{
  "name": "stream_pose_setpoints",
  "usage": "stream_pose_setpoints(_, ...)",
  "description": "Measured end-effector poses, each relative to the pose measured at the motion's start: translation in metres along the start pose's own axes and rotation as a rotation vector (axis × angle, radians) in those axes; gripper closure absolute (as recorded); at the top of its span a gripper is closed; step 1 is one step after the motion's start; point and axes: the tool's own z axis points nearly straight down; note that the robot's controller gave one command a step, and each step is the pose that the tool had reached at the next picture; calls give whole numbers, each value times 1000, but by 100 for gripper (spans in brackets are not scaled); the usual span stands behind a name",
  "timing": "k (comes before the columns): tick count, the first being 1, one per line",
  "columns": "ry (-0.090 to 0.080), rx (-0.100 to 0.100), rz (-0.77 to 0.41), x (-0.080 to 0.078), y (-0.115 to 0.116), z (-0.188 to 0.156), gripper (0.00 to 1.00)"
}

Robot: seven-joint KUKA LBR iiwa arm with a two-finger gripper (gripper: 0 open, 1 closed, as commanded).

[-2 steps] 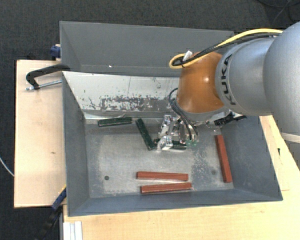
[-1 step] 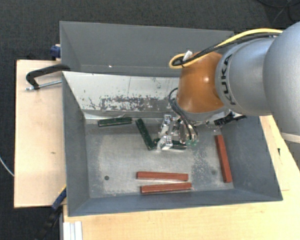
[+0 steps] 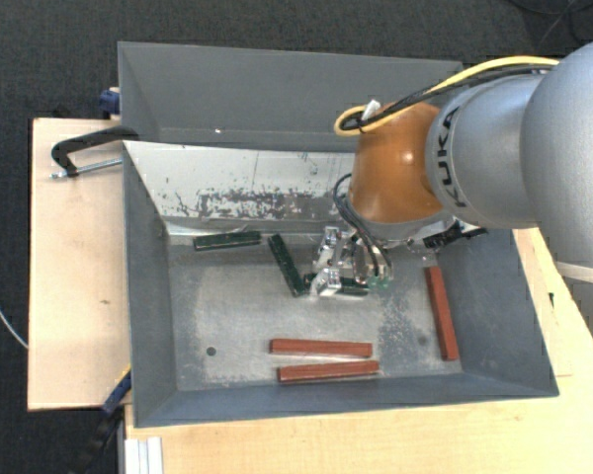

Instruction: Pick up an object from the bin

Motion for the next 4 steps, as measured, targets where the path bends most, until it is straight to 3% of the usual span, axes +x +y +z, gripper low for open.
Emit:
stream_pose_setpoints(1, -4, 0, 11, 2, 0, -3, 100)
stream_pose_setpoints(2, -12, -2, 87, 41, 73, -53, 100)
stream_pose_setpoints(3, -12, -2, 87, 41, 73, -53, 100)
stream_pose_setpoints(4, -14, -2, 83, 45, 75, -154, 100)
